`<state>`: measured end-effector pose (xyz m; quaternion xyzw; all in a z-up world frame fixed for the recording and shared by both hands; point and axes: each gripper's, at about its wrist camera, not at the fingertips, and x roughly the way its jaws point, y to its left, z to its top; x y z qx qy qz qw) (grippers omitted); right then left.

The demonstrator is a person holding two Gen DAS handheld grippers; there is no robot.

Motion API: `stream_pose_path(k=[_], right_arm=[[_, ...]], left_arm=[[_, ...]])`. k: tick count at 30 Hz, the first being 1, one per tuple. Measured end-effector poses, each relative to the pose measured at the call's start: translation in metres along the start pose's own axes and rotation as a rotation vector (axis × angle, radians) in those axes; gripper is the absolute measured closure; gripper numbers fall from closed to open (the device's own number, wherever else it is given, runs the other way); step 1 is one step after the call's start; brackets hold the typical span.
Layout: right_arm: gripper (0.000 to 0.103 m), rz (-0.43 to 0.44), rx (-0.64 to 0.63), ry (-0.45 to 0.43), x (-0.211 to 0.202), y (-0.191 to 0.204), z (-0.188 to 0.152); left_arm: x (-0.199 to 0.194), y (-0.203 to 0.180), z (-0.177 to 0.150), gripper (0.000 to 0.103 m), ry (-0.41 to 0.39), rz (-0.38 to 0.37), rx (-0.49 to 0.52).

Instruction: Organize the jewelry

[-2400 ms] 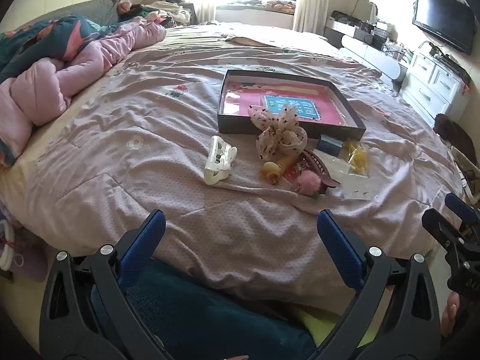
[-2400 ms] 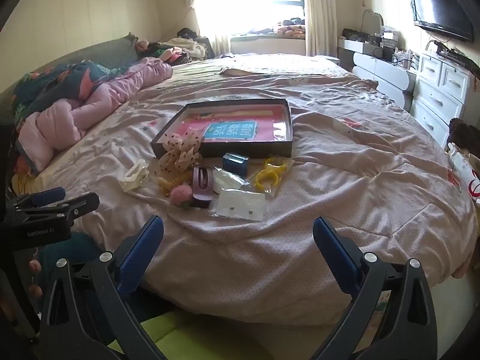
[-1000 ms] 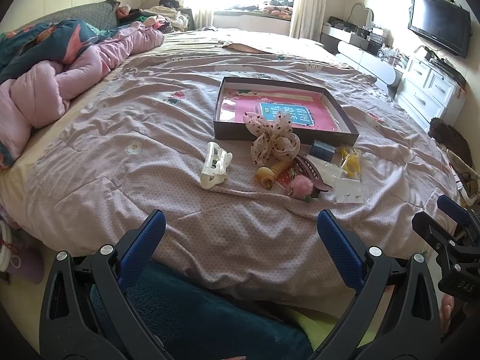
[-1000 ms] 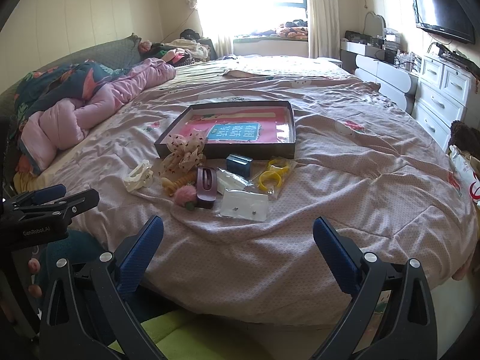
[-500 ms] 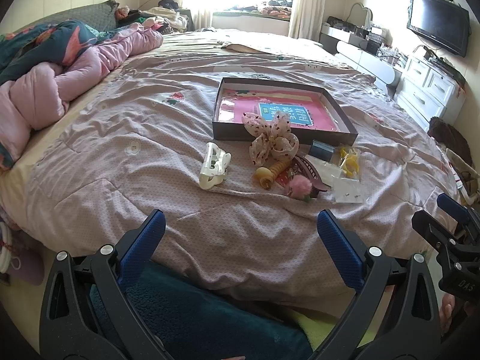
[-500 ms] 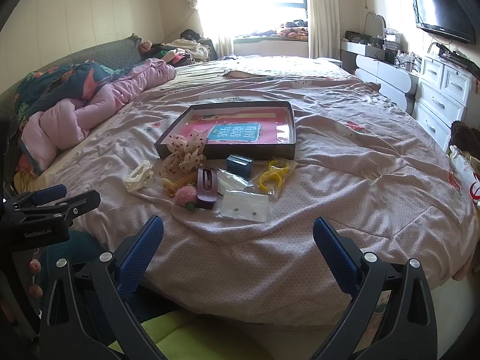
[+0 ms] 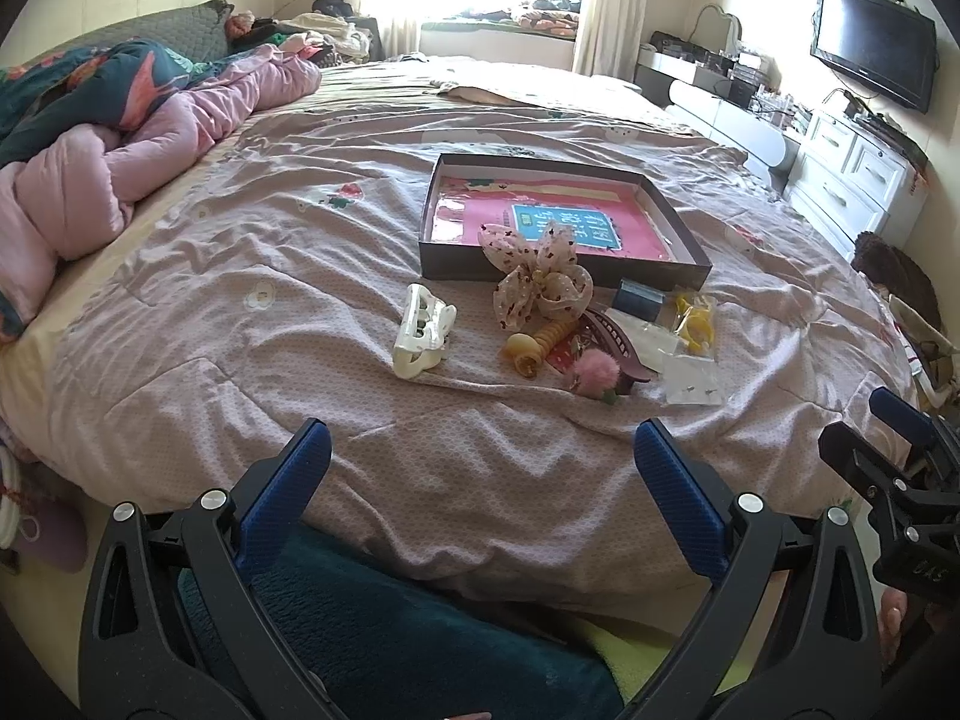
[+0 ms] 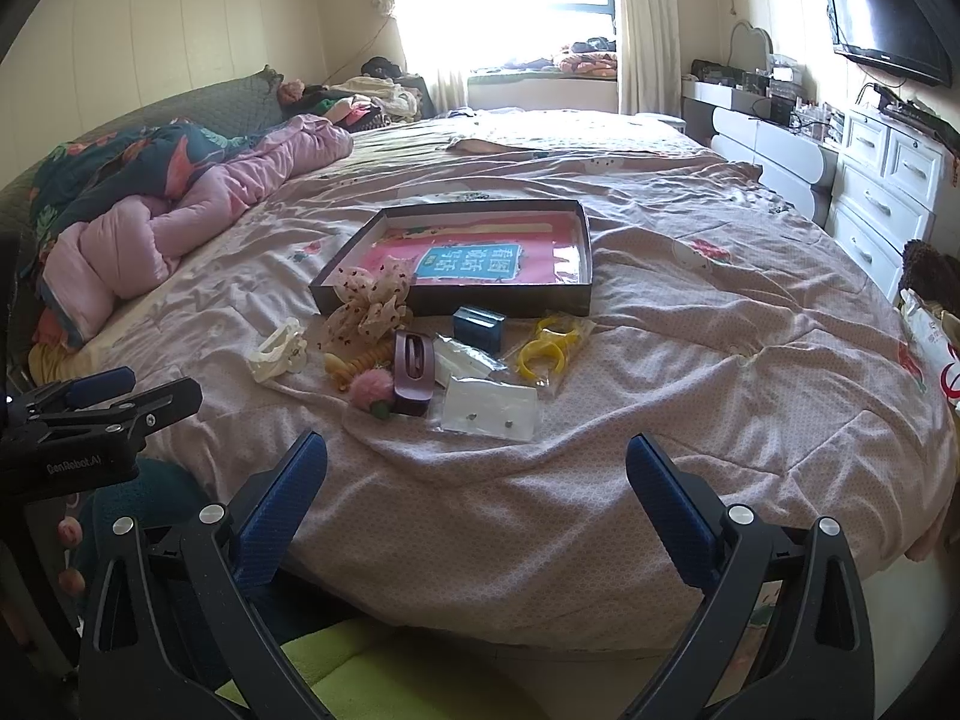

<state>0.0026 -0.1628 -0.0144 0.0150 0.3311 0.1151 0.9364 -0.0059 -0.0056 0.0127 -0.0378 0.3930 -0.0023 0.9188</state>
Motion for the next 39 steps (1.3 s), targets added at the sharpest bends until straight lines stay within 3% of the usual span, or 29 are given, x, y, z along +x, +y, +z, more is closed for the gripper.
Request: stream_pose_path(k=[12, 21, 26, 39], right_arm=[[0.006, 0.02, -0.021, 0.032, 0.011, -0.001, 0.001], [0.006, 0.057, -0.065, 0.086, 0.049, 0.009, 0.016], [0.006, 0.073, -0.069, 0.125, 0.075, 0.01, 0.021], [0.006, 0.003, -0.035, 0.207, 0.13, -0.004, 0.014]], left_arm=[[0.014, 0.008, 0.004, 0.01, 0.016, 0.002, -0.022], [0.032, 0.046, 0.014, 0.01, 0.026, 0.043, -0.08], [0.045, 0.057, 0.02, 0.01, 0.041, 0.01, -0.09], [0.107, 0.053, 0.041, 0.011, 0.128, -0.025, -0.029]])
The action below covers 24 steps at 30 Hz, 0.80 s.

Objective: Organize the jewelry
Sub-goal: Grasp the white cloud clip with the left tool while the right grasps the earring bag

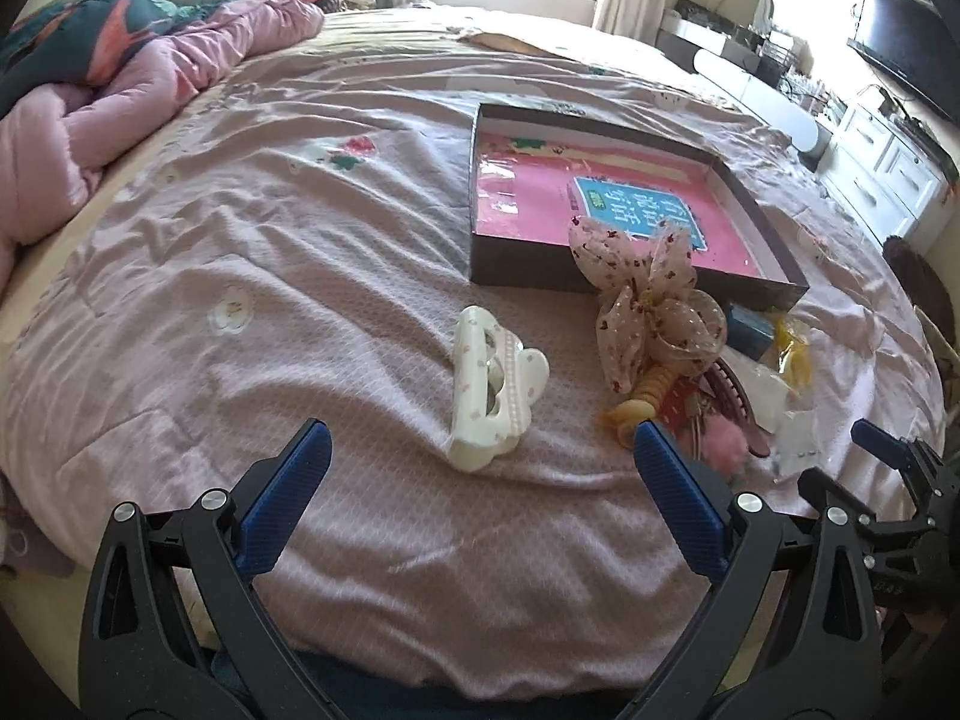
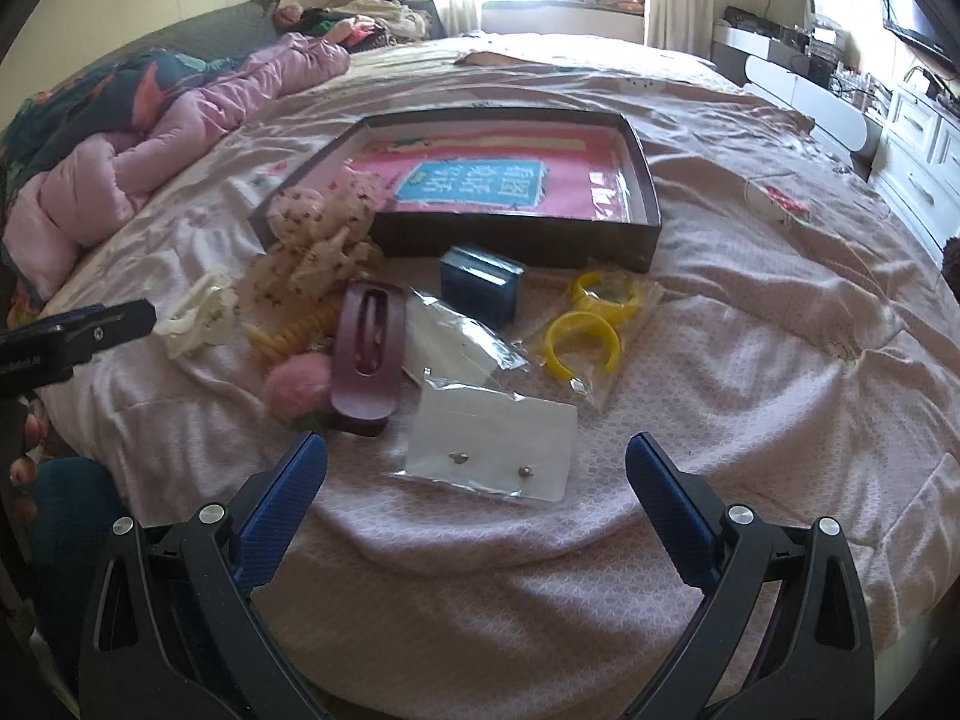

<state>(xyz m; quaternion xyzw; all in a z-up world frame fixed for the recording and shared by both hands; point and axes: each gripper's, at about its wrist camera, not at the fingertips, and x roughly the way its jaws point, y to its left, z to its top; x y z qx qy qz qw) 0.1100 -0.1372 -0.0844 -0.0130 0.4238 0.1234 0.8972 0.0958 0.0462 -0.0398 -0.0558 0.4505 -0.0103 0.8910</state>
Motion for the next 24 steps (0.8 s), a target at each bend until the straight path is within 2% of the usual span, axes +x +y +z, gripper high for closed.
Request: stream_pose_path(k=[1, 5, 9, 13, 15, 16, 18, 21, 24], right_arm=[[0.006, 0.006, 0.009, 0.007, 0.003, -0.002, 0.0], [0.007, 0.008, 0.022, 0.014, 0.01, -0.006, -0.001], [0.007, 0.006, 0.043, 0.03, 0.018, -0.011, -0.003], [0.007, 0.013, 0.058, 0.045, 0.025, -0.014, -0.002], [0.01, 0.015, 0.06, 0.047, 0.029, -0.014, -0.001], [0.014, 0.018, 0.06, 0.049, 0.03, -0.014, -0.001], [0.017, 0.011, 0.052, 0.056, 0.034, -0.012, 0.0], [0.032, 0.014, 0.04, 0.049, 0.036, -0.011, 0.001], [0.038, 0.025, 0.045, 0.042, 0.035, -0.014, 0.002]], left_arm=[[0.005, 0.0, 0.002, 0.011, 0.004, 0.005, 0.009], [0.022, 0.002, 0.008, 0.025, 0.029, 0.011, 0.015], [0.039, -0.003, 0.011, 0.031, 0.064, 0.013, 0.038], [0.054, -0.005, 0.011, 0.051, 0.097, 0.002, 0.053], [0.057, -0.004, 0.011, 0.061, 0.103, -0.002, 0.052], [0.059, -0.003, 0.01, 0.07, 0.103, -0.001, 0.052], [0.059, 0.0, 0.01, 0.072, 0.106, -0.013, 0.041], [0.055, 0.005, 0.009, 0.073, 0.091, -0.035, 0.031], [0.051, 0.002, 0.01, 0.073, 0.079, -0.034, 0.045]])
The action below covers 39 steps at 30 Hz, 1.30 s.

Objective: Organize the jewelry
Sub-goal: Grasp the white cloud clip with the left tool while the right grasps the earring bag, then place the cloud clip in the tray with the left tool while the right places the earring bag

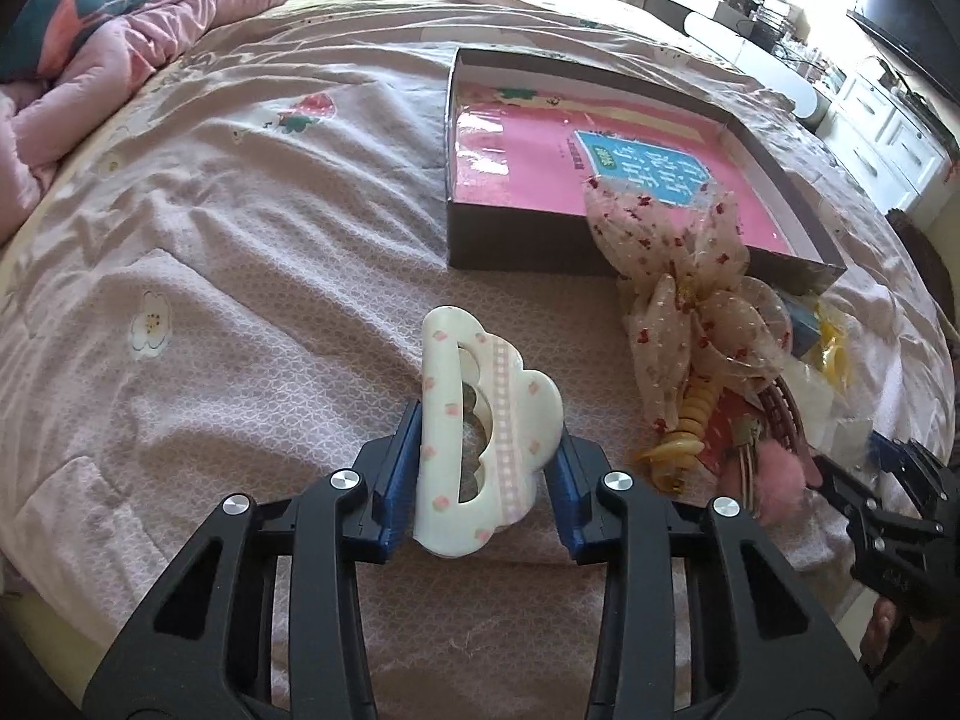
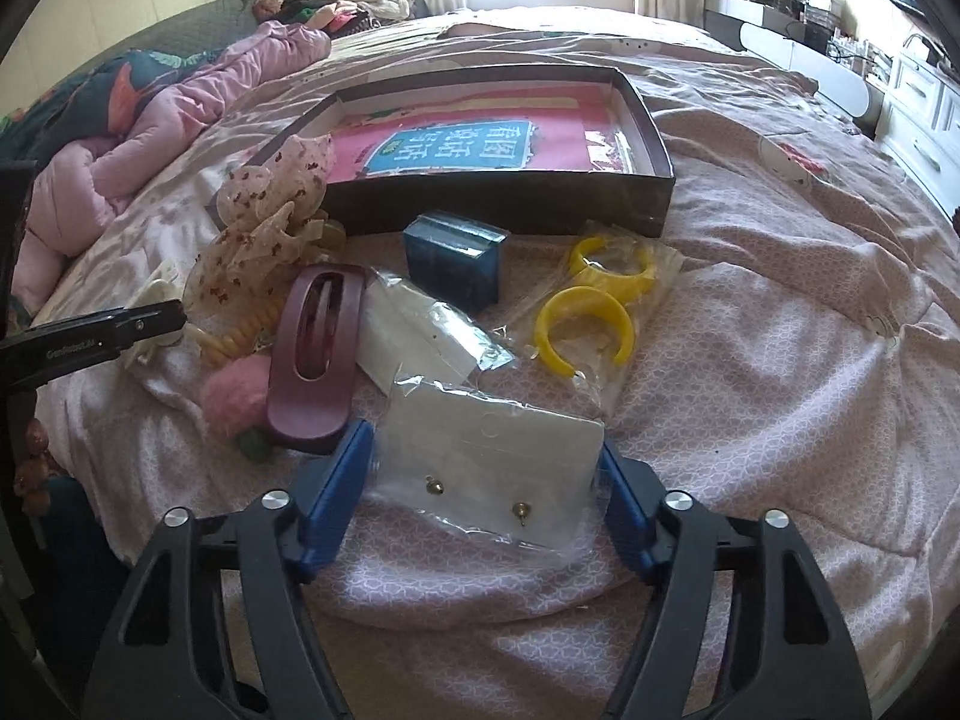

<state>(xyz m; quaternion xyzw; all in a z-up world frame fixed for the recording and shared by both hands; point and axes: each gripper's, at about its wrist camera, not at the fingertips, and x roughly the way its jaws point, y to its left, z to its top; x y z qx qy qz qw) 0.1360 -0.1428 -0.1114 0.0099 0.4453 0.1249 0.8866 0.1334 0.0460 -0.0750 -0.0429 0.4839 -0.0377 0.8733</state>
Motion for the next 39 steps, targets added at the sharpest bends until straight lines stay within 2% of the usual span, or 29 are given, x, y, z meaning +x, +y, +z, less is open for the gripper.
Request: stream_pose_path(k=[9, 18, 30, 39], right_arm=[[0.04, 0.017, 0.072, -0.036, -0.023, -0.033, -0.002], [0.04, -0.006, 0.11, -0.09, -0.051, -0.067, 0.012], [0.04, 0.033, 0.019, -0.174, -0.054, -0.066, 0.074], [0.04, 0.061, -0.023, -0.155, -0.014, -0.052, 0.122]], left_arm=[[-0.026, -0.013, 0.01, 0.073, -0.048, -0.019, 0.034], [-0.042, -0.028, 0.041, 0.073, -0.11, -0.044, 0.051], [-0.019, -0.038, 0.092, 0.073, -0.132, -0.047, 0.037], [0.02, -0.041, 0.124, 0.073, -0.092, -0.056, 0.025]])
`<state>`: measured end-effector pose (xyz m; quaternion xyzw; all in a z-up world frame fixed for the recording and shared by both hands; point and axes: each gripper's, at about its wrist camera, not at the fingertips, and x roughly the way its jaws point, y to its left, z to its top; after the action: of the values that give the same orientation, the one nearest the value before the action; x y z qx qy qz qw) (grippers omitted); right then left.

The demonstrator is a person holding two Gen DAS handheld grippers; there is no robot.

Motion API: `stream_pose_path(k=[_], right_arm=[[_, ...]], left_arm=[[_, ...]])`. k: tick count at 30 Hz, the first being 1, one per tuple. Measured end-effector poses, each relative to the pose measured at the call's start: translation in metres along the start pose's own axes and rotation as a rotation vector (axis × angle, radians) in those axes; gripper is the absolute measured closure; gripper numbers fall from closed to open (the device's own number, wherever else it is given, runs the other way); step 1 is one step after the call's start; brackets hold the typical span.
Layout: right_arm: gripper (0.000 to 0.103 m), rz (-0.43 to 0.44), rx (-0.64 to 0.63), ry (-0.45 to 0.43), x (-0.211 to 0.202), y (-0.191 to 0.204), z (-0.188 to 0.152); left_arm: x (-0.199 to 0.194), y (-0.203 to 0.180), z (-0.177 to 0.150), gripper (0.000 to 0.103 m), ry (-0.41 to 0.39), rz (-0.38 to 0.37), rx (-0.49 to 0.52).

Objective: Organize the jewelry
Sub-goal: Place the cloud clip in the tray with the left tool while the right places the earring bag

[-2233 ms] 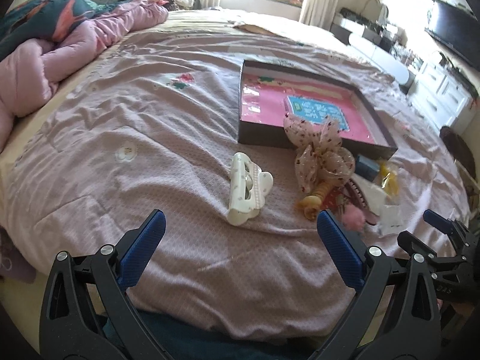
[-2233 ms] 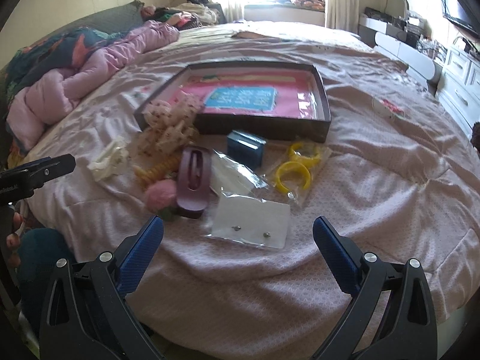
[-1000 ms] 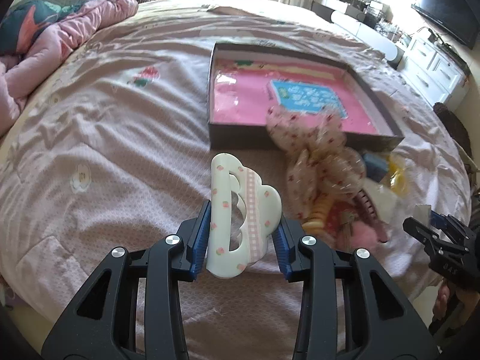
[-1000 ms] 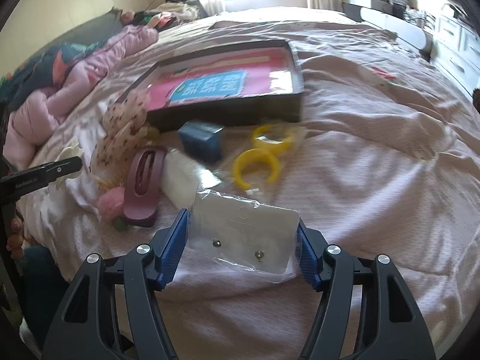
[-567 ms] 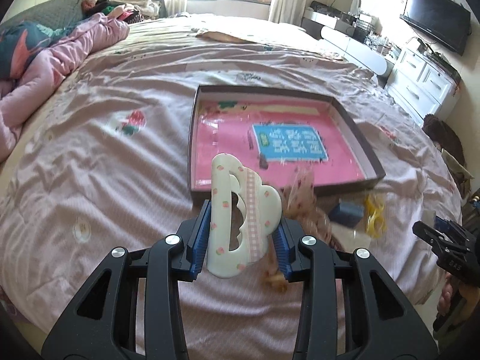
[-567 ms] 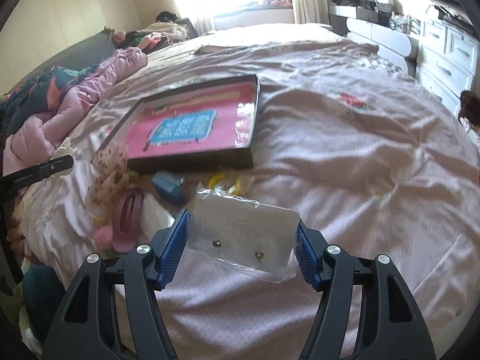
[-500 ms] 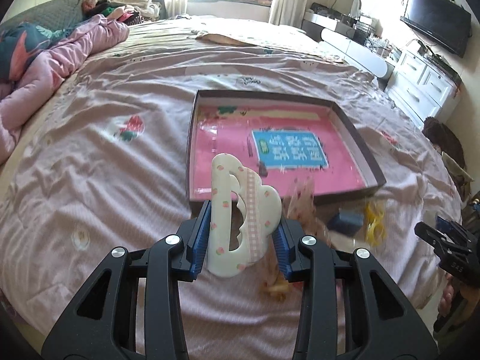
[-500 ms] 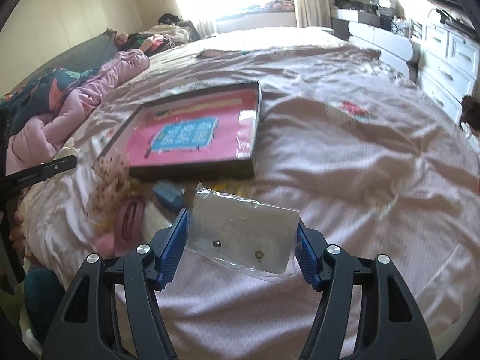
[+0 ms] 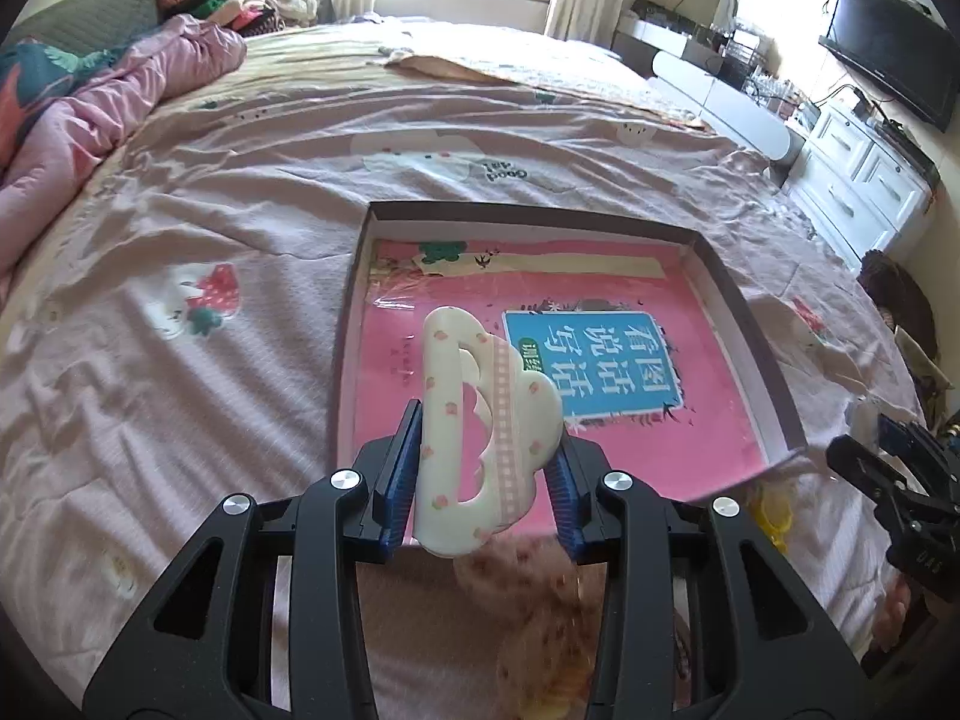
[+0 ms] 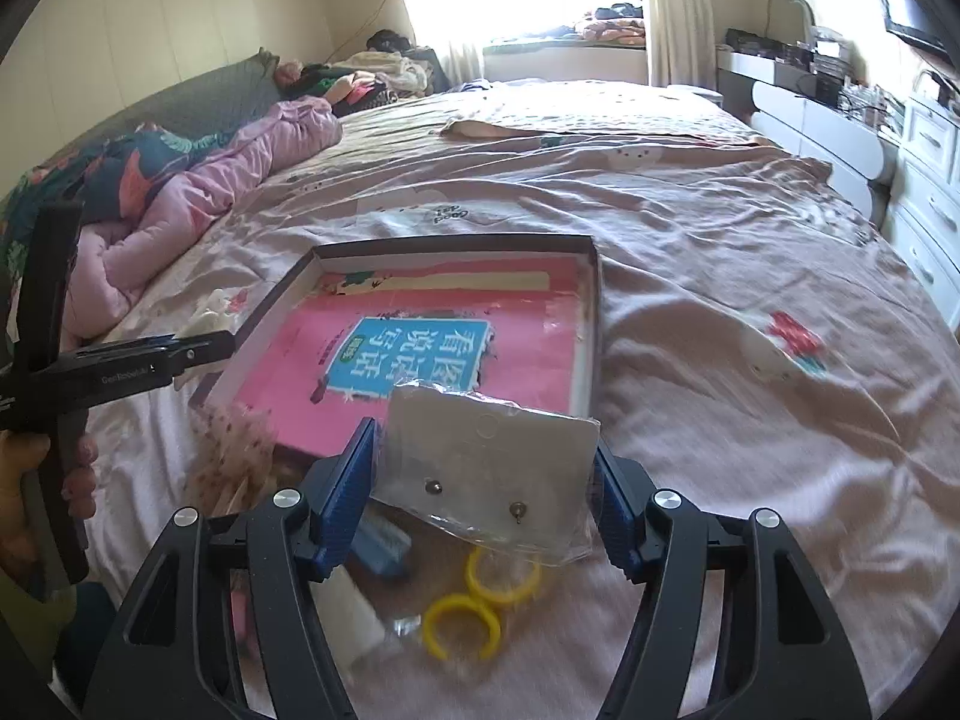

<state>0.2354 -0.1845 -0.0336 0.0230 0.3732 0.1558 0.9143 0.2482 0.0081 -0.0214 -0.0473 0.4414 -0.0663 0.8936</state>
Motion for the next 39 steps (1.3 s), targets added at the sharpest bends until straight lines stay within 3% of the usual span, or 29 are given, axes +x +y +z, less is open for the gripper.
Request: stream_pose_path(k=[18, 22, 31, 39], right_arm=[[0.04, -0.001, -0.074, 0.133, 0.087, 0.017, 0.015], [0.04, -0.006, -0.08, 0.146, 0.092, 0.018, 0.013], [0.029, -0.018, -0.08, 0.154, 0.091, 0.019, 0.008], [0.017, -0.016, -0.052, 0.103, 0.061, 0.016, 0.007]], left_arm=[[0.051, 0.01, 0.006, 0.072, 0.073, 0.013, 0.006], [0.046, 0.013, 0.005, 0.051, 0.061, 0.02, 0.006], [0.026, 0.018, -0.004, 0.043, 0.035, 0.024, -0.015], [0.001, 0.022, -0.012, 0.035, -0.006, 0.034, -0.041]])
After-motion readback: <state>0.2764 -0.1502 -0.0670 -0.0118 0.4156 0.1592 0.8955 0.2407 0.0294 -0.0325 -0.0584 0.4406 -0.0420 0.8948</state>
